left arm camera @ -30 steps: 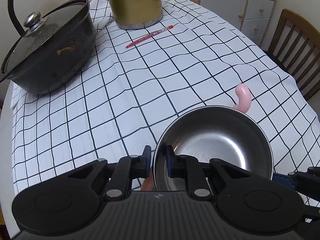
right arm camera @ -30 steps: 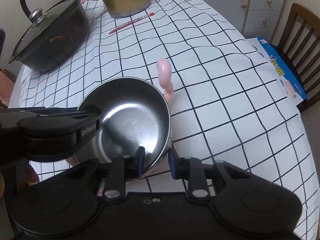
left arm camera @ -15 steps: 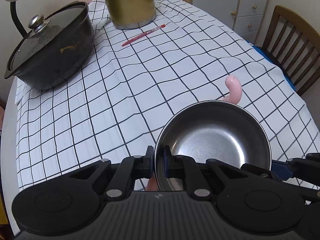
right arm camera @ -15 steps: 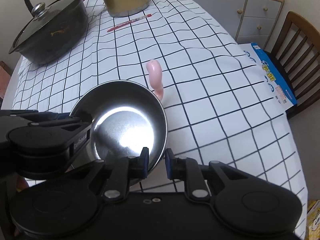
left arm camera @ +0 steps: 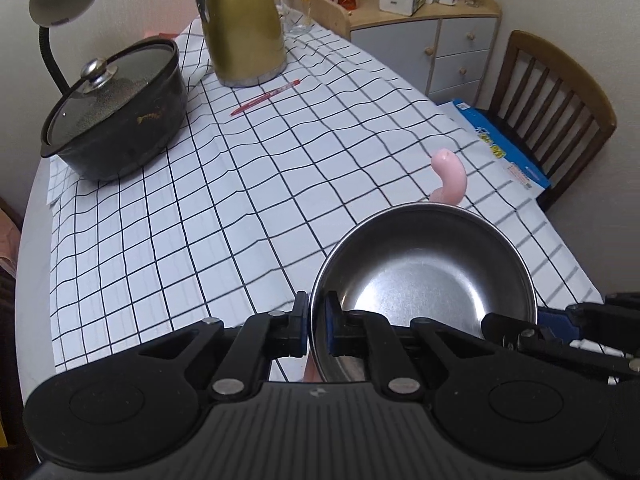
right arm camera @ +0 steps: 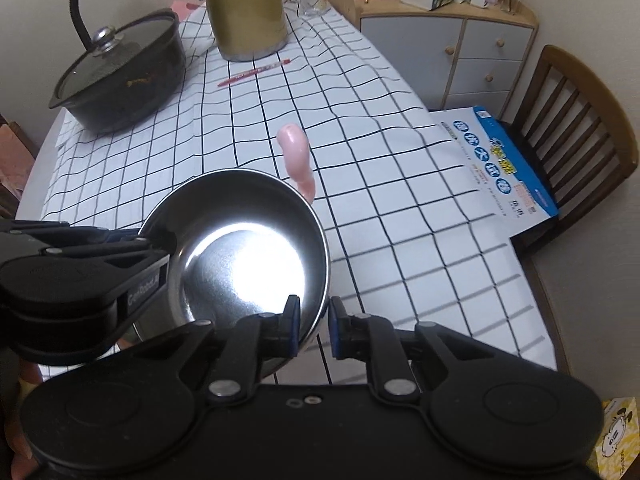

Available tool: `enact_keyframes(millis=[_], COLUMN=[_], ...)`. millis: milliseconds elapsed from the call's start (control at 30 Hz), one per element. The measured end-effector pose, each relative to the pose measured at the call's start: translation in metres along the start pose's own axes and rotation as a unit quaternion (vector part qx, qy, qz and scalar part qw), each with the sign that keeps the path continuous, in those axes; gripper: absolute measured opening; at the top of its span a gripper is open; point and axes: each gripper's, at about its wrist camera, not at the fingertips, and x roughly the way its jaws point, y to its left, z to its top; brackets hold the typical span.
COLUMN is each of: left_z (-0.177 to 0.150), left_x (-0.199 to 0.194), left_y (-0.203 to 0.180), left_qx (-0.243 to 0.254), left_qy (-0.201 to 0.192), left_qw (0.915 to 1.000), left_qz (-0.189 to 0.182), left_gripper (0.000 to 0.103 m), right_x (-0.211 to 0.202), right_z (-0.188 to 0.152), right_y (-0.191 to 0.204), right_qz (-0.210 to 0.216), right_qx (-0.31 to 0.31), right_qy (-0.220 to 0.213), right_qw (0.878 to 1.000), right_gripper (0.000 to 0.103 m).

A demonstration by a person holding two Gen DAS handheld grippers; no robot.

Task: Organize plates and bowls
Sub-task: 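Carry the pink-handled bowl and lower it into the large steel bowl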

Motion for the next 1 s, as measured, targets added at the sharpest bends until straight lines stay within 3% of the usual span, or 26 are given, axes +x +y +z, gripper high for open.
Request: enact_keyframes(millis=[600, 1000], left_z=[-0.119, -0.190], left_x=[-0.125, -0.150], left_y=[-0.061, -0.102], left_qx=[0.063, 0.093], left_qy=[-0.012, 0.024], left_qw=[0.9965, 0.9911], left_qz=[-0.054, -0.091], left_gripper=[0.005, 0.006], right_x=[-0.113, -0.145], right_z=[-0.111, -0.195], right_y=[-0.038, -0.066], right_qz=[-0.010, -0.010], right_qx=[0.014, 0.038], right_qy=[-0.016, 0.014], right_qw=[1.000, 0.999], right_gripper=[0.010, 0.009])
